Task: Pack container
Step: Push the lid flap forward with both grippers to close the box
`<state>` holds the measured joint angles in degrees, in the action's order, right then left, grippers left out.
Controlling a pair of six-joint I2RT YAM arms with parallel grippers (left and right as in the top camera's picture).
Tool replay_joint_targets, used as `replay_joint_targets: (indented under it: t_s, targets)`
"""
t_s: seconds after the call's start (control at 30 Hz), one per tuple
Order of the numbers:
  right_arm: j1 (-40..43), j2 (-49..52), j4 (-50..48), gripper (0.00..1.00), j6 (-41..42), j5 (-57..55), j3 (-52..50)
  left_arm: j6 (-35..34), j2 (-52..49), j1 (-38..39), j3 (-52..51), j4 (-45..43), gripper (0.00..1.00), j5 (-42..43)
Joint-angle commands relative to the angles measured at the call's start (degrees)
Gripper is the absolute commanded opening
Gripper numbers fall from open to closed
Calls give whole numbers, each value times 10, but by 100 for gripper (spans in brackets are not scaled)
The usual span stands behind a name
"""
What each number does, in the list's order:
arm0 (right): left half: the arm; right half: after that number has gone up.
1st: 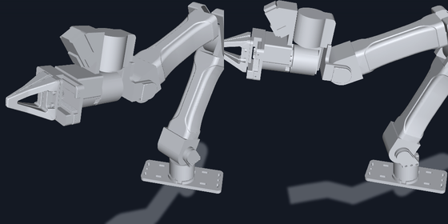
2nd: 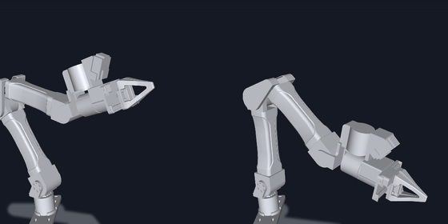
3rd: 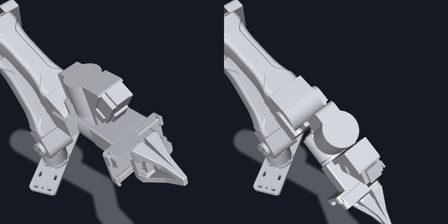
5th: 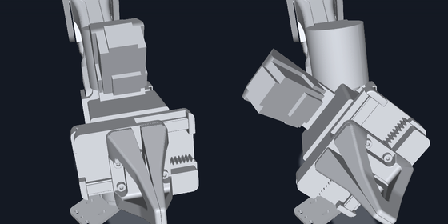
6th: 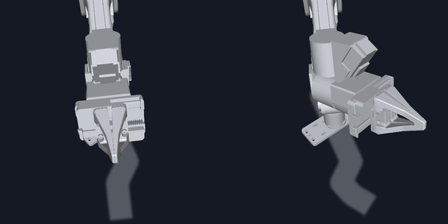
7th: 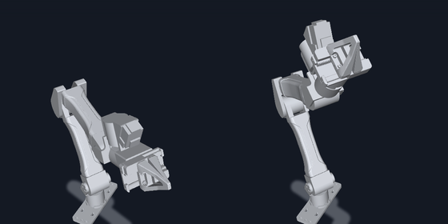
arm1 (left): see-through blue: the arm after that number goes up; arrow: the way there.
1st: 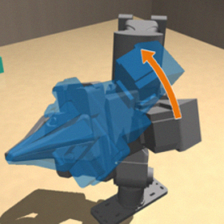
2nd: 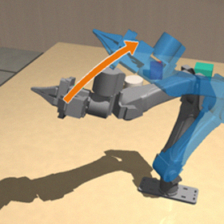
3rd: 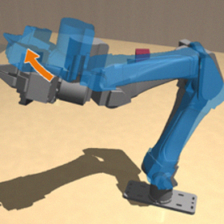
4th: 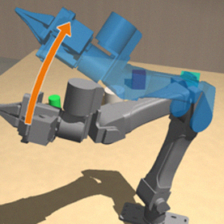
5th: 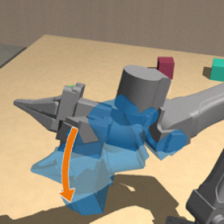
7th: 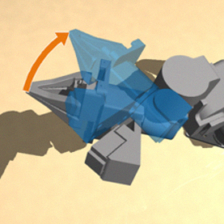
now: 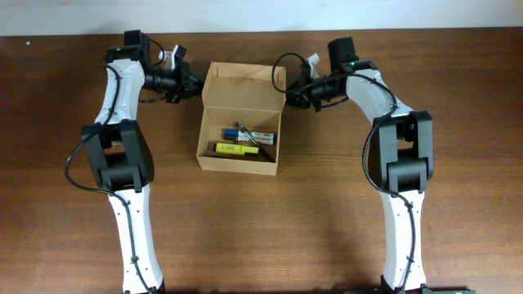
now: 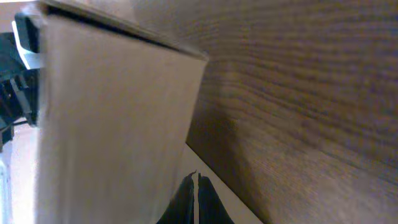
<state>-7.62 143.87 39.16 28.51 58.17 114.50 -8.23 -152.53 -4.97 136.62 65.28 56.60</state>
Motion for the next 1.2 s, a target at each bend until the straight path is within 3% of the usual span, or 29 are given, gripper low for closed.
replay_joint_targets:
  t_s: [0.0, 0.17, 0.37, 0.67, 0.93, 1.17]
  targets:
    - [-3, 10, -34, 4, 1, 29, -5, -3, -4, -1, 3, -7, 2, 41]
    - [-3, 5, -88, 4, 1, 63, 0, -3, -3, -1, 21, -12, 1, 64]
    - [-10, -28, -81, 4, -47, 49, 0, 56, -1, 1, 114, 104, 1, -5]
    - [-44, -108, 0, 4, -128, -49, 0, 101, 0, 5, 229, 210, 2, -22]
    - [-67, -162, 64, 4, -184, -130, 0, 127, 0, 13, 240, 257, 2, -33]
    - [-72, -185, 96, 4, -209, -137, 0, 131, 18, 22, 241, 264, 1, -70]
